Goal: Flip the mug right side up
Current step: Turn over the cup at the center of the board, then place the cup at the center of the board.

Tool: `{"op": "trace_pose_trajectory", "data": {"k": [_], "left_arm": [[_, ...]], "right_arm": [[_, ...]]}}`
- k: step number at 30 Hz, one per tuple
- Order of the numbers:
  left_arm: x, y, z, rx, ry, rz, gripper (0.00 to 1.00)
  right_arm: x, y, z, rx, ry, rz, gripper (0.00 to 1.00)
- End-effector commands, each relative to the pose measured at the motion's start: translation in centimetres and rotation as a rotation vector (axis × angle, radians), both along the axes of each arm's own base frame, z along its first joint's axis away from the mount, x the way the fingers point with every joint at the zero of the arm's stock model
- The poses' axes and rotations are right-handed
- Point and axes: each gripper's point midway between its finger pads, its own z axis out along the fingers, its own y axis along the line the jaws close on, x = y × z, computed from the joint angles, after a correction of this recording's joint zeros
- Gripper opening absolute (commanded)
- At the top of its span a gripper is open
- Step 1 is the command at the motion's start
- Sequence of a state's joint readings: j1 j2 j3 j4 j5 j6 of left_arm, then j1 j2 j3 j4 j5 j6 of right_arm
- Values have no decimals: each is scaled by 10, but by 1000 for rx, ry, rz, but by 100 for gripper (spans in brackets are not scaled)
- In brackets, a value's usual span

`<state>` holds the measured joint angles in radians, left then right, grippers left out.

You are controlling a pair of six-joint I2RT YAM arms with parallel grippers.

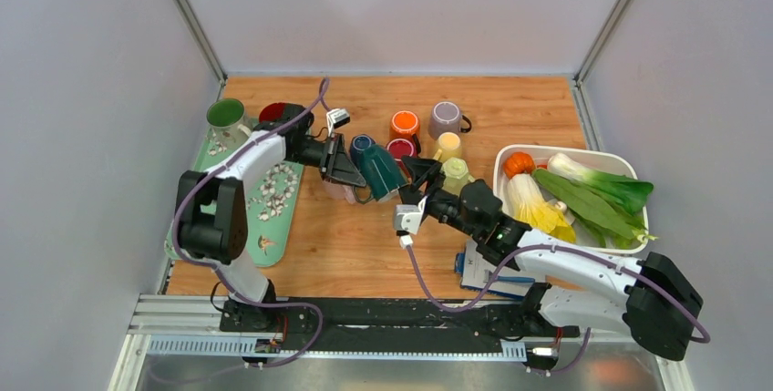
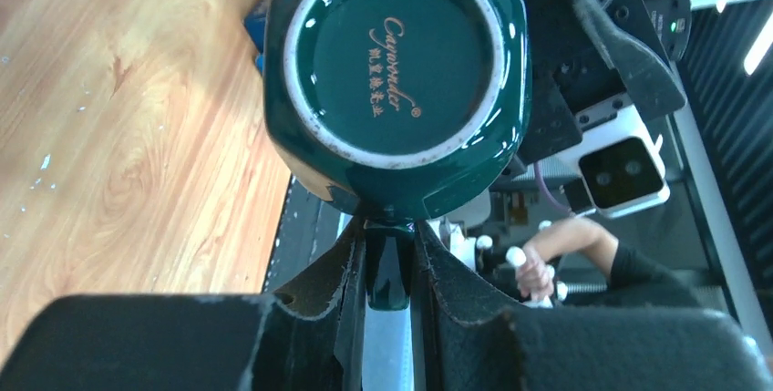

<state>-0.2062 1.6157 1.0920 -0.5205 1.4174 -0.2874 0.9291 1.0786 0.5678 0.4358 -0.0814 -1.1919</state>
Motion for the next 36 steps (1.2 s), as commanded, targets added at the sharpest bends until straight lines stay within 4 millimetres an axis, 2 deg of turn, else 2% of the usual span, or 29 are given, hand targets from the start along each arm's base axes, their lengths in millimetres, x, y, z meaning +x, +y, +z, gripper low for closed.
{"op": "trace_pose_trajectory", "data": {"k": [1,5,6,9,11,12,13,17,18,19,20,21,22,23,24,25,26,27,28,29,30,31,32,33,34,35,36], "left_arm": [[-35,7,28,-140,31,-72,0],[-32,6,30,-155,43,-70,0],[-31,6,30,-158,61,-68,2],[-32,6,32,-142,47,-72,28],[-35,8,34,-114,11,-79,37],[-35,9,30,-79,-19,-85,41],[-35,10,32,-58,-53,-90,50],[-31,17,22,126,-147,-71,59],[-14,21,8,215,-246,-32,60],[-17,24,11,263,-242,23,61],[8,30,0,359,-365,103,62],[8,36,1,402,-397,172,63],[28,44,0,461,-505,253,64],[26,50,1,483,-560,296,64],[40,56,6,510,-656,358,65],[36,60,6,514,-722,381,65],[39,62,2,513,-783,410,65],[36,66,14,503,-900,423,65],[33,63,7,493,-969,417,65],[29,67,18,503,-1116,420,65],[22,60,7,497,-1183,385,65],[19,64,18,521,-1325,391,65],[9,56,9,506,-1384,358,65],[6,58,16,523,-1492,363,65],[-4,49,8,502,-1534,324,65],[-12,45,13,484,-1599,307,65],[-17,43,10,479,-1625,289,65]], "right_arm": [[5,6,35,100,-73,-10,63],[5,13,34,99,-48,9,45],[5,14,32,96,-40,10,37],[4,13,28,96,-20,7,17],[4,13,27,108,11,-3,2],[6,12,27,115,37,-15,0],[7,11,27,124,72,-29,0],[15,4,17,135,273,-126,0],[15,1,12,134,328,-152,0],[14,-2,7,132,380,-176,0],[13,-5,-1,122,432,-198,0],[12,-9,-7,114,476,-219,0],[10,-13,-16,92,528,-247,0],[8,-16,-25,73,580,-273,0],[6,-20,-32,63,632,-308,0],[5,-23,-40,54,690,-343,0],[3,-26,-50,38,747,-377,0],[0,-29,-59,21,805,-411,0],[-2,-30,-66,19,864,-438,0],[-6,-31,-73,24,927,-463,0],[-9,-31,-81,8,972,-481,0],[-12,-30,-87,-9,1009,-490,0],[-15,-30,-89,-19,1042,-500,0],[-18,-30,-93,-31,1073,-514,0],[-21,-29,-96,-43,1100,-521,0],[-23,-29,-99,-59,1125,-533,0],[-24,-29,-103,-75,1145,-544,0]]}}
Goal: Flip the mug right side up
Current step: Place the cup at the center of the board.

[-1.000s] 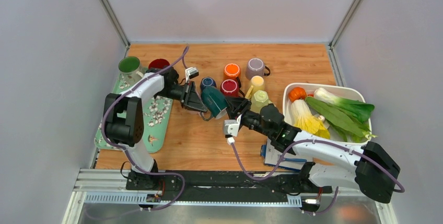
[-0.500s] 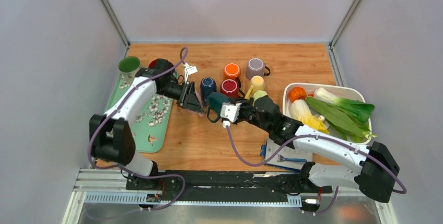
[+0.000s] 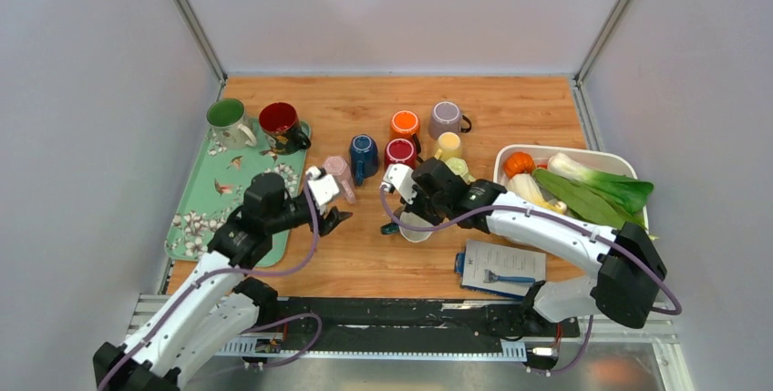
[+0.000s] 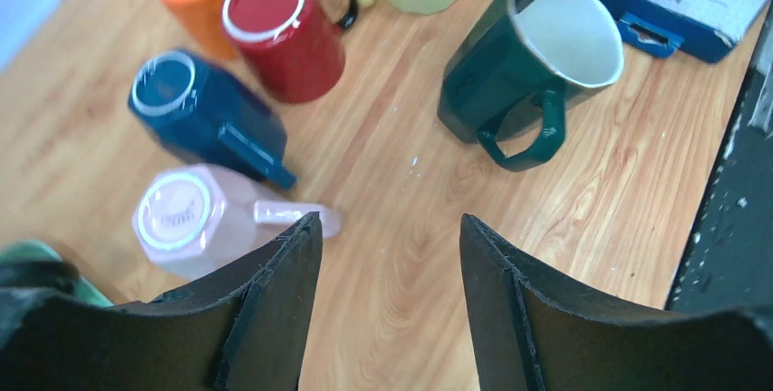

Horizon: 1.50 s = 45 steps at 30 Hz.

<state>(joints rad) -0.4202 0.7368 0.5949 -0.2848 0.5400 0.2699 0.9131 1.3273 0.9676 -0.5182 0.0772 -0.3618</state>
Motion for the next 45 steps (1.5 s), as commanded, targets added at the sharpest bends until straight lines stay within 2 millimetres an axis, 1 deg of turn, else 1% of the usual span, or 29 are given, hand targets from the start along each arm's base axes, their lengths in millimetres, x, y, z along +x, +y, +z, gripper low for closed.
{"op": "trace_pose_trajectory", "data": {"k": [1,3,5,8,9,10,11,13,16,17,18,21,25,27,29,31,36,43,45], "left_arm": [[6,-10,30,66,-369,-58,65],[-2,-14,22,86,-349,-92,64],[-8,-19,20,85,-354,-124,64],[-13,-23,14,109,-392,-172,64],[-14,-24,12,113,-402,-186,64],[-15,-26,11,122,-418,-202,64],[-16,-27,9,124,-425,-216,64],[-19,-32,8,124,-433,-248,64],[-27,-41,2,115,-409,-307,64],[-28,-44,-2,119,-399,-324,64],[-34,-48,-4,113,-391,-355,63],[-41,-55,-18,121,-333,-407,62],[-46,-57,-35,132,-248,-423,62],[-47,-57,-43,135,-212,-423,62],[-47,-58,-50,134,-173,-418,63],[-46,-60,-56,136,-141,-405,63],[-41,-65,-59,113,-127,-372,63],[-45,-79,-56,61,-110,-384,66],[-43,-80,-61,73,-98,-357,66]], "right_arm": [[-6,13,20,74,109,-93,0],[-6,12,13,49,126,-99,0],[-5,12,8,33,137,-101,0],[-4,18,4,33,156,-101,1],[-3,20,3,33,163,-105,8],[-2,23,2,37,167,-110,22],[1,26,2,42,167,-115,32],[6,33,4,56,171,-121,43],[14,42,17,89,157,-123,52],[17,43,22,98,149,-122,53],[19,44,25,104,141,-123,54],[25,43,36,116,111,-112,54],[24,37,45,133,85,-102,56],[21,32,41,131,85,-105,57],[13,33,37,146,110,-79,58],[12,31,34,148,111,-78,59],[13,31,33,153,109,-75,59],[13,32,36,171,106,-75,61],[14,31,39,175,99,-80,61]]}}
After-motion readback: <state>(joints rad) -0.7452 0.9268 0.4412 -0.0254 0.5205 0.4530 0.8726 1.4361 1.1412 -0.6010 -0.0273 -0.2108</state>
